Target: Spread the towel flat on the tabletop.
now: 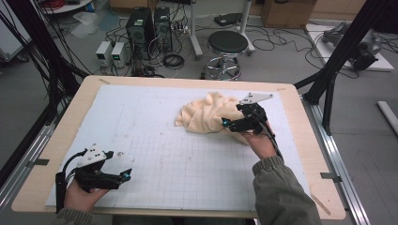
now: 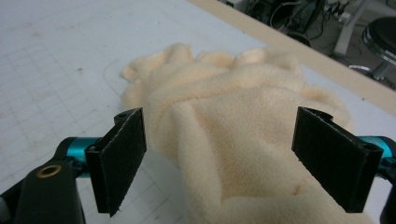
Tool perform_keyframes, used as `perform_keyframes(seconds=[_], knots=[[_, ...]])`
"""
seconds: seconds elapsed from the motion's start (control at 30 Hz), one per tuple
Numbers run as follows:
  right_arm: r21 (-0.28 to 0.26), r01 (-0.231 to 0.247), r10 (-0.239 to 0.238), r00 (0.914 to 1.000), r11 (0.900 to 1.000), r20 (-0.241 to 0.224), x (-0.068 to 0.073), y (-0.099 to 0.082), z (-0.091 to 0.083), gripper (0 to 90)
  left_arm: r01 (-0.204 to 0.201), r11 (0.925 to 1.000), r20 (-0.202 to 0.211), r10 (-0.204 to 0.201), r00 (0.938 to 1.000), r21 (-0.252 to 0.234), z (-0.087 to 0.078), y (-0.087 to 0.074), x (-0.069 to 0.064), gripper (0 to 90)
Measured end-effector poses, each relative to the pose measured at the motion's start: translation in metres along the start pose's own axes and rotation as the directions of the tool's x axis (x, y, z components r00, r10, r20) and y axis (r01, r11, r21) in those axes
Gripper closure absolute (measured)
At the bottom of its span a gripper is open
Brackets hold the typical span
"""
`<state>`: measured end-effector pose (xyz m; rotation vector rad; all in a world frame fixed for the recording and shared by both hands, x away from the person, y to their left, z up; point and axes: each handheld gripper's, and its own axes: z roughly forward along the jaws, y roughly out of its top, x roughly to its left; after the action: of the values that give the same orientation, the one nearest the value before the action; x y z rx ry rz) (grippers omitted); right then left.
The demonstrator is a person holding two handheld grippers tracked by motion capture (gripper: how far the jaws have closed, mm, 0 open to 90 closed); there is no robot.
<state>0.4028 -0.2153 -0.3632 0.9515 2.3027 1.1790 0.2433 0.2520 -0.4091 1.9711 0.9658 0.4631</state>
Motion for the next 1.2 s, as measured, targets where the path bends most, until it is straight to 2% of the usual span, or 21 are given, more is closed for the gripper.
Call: perform_keyframes(seconds=[0.1, 0.13, 0.2, 0.23, 0.27, 0.37, 0.47, 0.53, 0.57, 0.63, 0.67, 0.8, 0.83, 0.87, 0.93, 0.97, 1.0, 1.03, 1.07, 1.13, 1.2], knots=[[0.07, -0.004, 0.004, 1.0, 0.9975, 0.006, -0.002, -0.006, 0.02, 17.0, 0.0, 1.0, 0.006, 0.0, 1.0, 0.005, 0.001, 0.0, 0.0, 6.7], [0.111, 0.009, -0.013, 0.9994, 0.9938, 0.031, -0.001, -0.009, 0.031, 18.1, -0.001, 1.0, 0.005, 0.001, 1.0, 0.005, 0.001, 0.0, 0.001, 6.6], [0.117, 0.012, -0.017, 0.9989, 0.993, 0.044, 0.0, -0.01, 0.034, 21.4, 0.001, 1.0, 0.008, -0.002, 1.0, 0.008, 0.002, 0.0, 0.001, 6.7], [0.131, 0.021, -0.032, 0.9965, 0.9912, 0.078, 0.0, -0.011, 0.04, 30.3, 0.001, 1.0, 0.009, -0.001, 1.0, 0.01, 0.002, 0.0, 0.001, 6.6], [0.131, 0.021, -0.032, 0.9965, 0.9912, 0.078, 0.0, -0.011, 0.04, 30.3, 0.001, 1.0, 0.009, -0.001, 1.0, 0.009, 0.003, 0.0, 0.001, 6.6], [0.152, 0.042, -0.058, 0.9931, 0.9875, 0.102, -0.001, -0.011, 0.047, 40.1, 0.006, 0.9999, 0.012, -0.006, 0.9999, 0.009, 0.004, 0.001, 0.001, 6.7], [0.153, 0.049, -0.065, 0.9925, 0.9871, 0.104, -0.001, -0.01, 0.048, 51.3, -0.002, 0.9999, 0.015, 0.002, 0.9999, 0.013, 0.004, 0.001, 0.001, 6.7], [0.149, 0.052, -0.066, 0.9939, 0.9874, 0.088, -0.002, -0.009, 0.046, 60.0, 0.0, 1.0, 0.014, 0.0, 0.9999, 0.009, 0.004, 0.001, 0.0, 6.6], [0.138, 0.05, -0.058, 0.9967, 0.9891, 0.057, -0.002, -0.008, 0.042, 66.5, 0.0, 1.0, 0.014, 0.0, 0.9999, 0.01, 0.004, 0.001, 0.001, 6.7], [0.123, 0.073, -0.077, 0.9967, 0.9898, 0.026, 0.0, -0.005, 0.037, 70.7, 0.001, 1.0, 0.014, -0.001, 0.9999, 0.008, 0.004, 0.001, 0.001, 6.7], [0.123, 0.073, -0.077, 0.9967, 0.9898, 0.026, 0.0, -0.005, 0.037, 70.7, 0.001, 1.0, 0.014, -0.001, 0.9999, 0.006, 0.004, 0.001, 0.001, 6.7], [0.059, 0.113, -0.109, 0.9921, 0.9919, -0.061, 0.011, 0.003, 0.024, 80.1, 0.001, 1.0, 0.012, -0.001, 0.9999, 0.003, 0.003, 0.002, 0.001, 6.7], [0.001, 0.145, -0.144, 0.9825, 0.9894, -0.118, 0.022, 0.013, 0.013, 80.7, 0.003, 1.0, 0.011, -0.003, 0.9999, -0.001, 0.003, 0.002, 0.0, 6.7], [0.001, 0.145, -0.144, 0.9825, 0.9894, -0.118, 0.022, 0.013, 0.013, 80.7, 0.001, 1.0, 0.01, -0.001, 0.9999, -0.003, 0.003, 0.002, 0.0, 6.7], [-0.028, 0.185, -0.187, 0.97, 0.9823, -0.155, 0.033, 0.021, 0.004, 80.9, 0.0, 1.0, 0.008, 0.0, 1.0, -0.003, 0.002, 0.003, -0.001, 6.7], [-0.046, 0.229, -0.233, 0.9522, 0.9724, -0.197, 0.044, 0.027, -0.006, 80.9, -0.001, 1.0, 0.008, 0.001, 1.0, -0.005, 0.002, 0.003, -0.001, 6.6], [-0.046, 0.229, -0.233, 0.9522, 0.9724, -0.197, 0.044, 0.027, -0.006, 80.9, -0.003, 1.0, 0.008, 0.003, 1.0, -0.008, 0.002, 0.003, -0.001, 6.6], [-0.075, 0.256, -0.266, 0.9333, 0.9639, -0.241, 0.056, 0.031, -0.016, 81.0, 0.0, 0.9999, 0.008, 0.0, 1.0, -0.011, 0.002, 0.003, -0.002, 6.7], [-0.075, 0.256, -0.266, 0.9333, 0.9639, -0.241, 0.056, 0.031, -0.016, 81.0, -0.003, 0.9999, 0.007, 0.003, 1.0, -0.011, 0.002, 0.003, -0.002, 6.7], [-0.089, 0.29, -0.303, 0.911, 0.9529, -0.28, 0.068, 0.033, -0.025, 80.9, -0.007, 0.9999, 0.01, 0.007, 0.9999, -0.014, 0.001, 0.004, -0.003, 6.6], [-0.098, 0.306, -0.321, 0.8888, 0.9469, -0.327, 0.08, 0.032, -0.032, 80.9, -0.01, 0.9998, 0.01, 0.01, 0.9999, -0.017, 0.001, 0.005, -0.004, 6.7]])
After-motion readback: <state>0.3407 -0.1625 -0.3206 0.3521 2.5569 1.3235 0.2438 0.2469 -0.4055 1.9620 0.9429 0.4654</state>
